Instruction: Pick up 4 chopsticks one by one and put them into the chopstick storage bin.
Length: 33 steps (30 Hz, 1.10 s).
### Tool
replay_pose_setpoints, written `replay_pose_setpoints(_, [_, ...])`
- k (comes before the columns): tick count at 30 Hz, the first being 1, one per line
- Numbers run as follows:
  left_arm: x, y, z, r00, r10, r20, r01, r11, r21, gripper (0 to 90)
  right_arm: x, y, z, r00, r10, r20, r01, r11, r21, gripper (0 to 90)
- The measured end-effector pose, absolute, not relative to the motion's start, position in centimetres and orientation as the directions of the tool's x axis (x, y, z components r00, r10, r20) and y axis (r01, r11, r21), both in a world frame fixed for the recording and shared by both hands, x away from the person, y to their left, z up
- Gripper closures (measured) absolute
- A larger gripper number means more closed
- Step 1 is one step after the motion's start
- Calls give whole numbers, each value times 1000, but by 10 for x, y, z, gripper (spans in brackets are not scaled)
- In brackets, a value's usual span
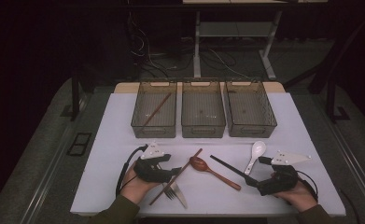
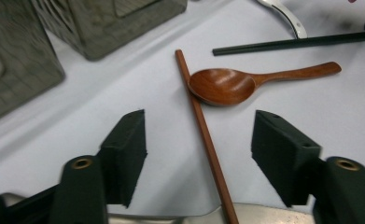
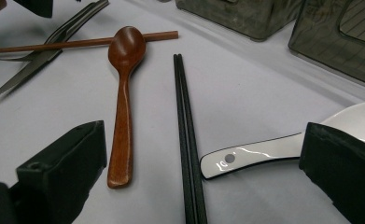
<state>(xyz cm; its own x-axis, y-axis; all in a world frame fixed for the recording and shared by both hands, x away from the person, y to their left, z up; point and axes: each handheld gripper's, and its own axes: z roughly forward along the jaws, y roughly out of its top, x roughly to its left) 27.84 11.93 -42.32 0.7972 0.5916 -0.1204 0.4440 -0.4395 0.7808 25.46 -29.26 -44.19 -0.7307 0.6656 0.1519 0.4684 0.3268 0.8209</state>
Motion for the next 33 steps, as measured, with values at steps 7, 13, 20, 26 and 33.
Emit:
replay_pose_setpoints(7, [280,113,-429,808,572,-144,460,-459,760,561,255,-293,-442,-731,665,152,469,327,820,7])
replay_pose_setpoints(13, [283,108,-436,798,575,-183,500,-461,733,663,255,-293,-442,-729,667,154,471,325,820,7])
replay_pose_setpoints(20, [284,101,-443,793,580,-186,523,-492,695,696,255,-293,-442,-729,667,154,470,325,820,7])
replay_pose_setpoints(26, [283,98,-445,796,581,-171,521,-512,684,722,255,-294,-442,-730,667,151,467,325,823,7])
replay_pose_setpoints(33, [282,97,-445,798,585,-145,513,-534,672,757,254,-293,-442,-733,663,152,467,328,821,7])
